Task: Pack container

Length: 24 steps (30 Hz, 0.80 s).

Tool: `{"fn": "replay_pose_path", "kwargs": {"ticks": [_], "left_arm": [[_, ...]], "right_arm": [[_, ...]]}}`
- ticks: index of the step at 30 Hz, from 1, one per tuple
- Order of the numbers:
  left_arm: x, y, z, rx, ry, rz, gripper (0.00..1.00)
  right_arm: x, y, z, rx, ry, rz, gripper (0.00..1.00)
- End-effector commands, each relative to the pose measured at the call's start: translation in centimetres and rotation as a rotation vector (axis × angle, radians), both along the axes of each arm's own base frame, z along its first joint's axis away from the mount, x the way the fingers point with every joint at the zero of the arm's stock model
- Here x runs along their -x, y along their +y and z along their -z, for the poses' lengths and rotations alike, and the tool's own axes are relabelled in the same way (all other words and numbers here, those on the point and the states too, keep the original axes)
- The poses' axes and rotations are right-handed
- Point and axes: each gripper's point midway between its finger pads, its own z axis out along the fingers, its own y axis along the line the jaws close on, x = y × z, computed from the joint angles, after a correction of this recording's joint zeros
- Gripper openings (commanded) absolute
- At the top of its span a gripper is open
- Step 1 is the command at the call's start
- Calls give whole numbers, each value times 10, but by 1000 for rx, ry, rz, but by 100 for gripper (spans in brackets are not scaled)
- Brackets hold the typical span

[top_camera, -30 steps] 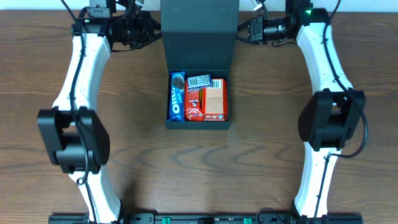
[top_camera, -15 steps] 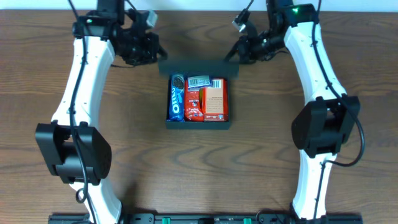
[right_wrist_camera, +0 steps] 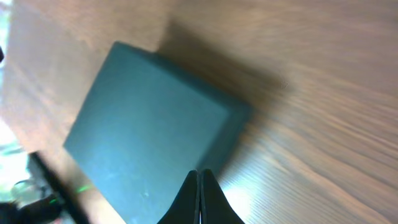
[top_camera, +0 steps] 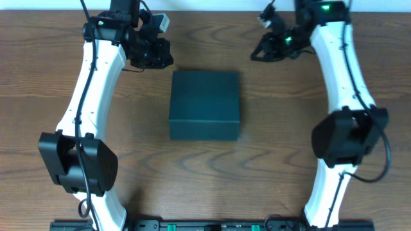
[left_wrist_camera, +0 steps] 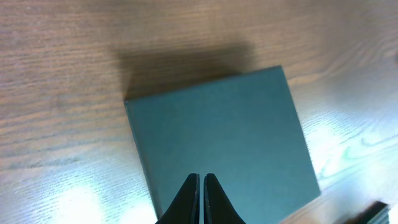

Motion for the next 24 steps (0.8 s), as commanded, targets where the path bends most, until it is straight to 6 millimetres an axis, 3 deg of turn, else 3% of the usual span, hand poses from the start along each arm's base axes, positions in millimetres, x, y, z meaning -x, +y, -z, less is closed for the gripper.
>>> {"fn": "replay_pose_path", "kwargs": {"ticks": [1, 6, 11, 14, 19, 24], "left_arm": [[10, -7, -3, -114, -36, 37, 6], [32, -37, 5, -215, -51, 181, 6], [55, -54, 21, -332, -30, 261, 6], [71, -66, 43, -346, 12, 311, 6], [90, -72, 77, -343, 73, 352, 6], [101, -78, 93, -313, 107, 376, 6]], "right_arm": [[6, -34, -43, 160, -134, 72, 1], [29, -73, -87, 363, -238, 162, 1], [62, -91, -133, 364, -315, 217, 1], [86, -105, -163, 359, -379, 264, 1], [116, -111, -187, 361, -428, 287, 1], [136, -110, -187, 363, -395, 281, 2]]}}
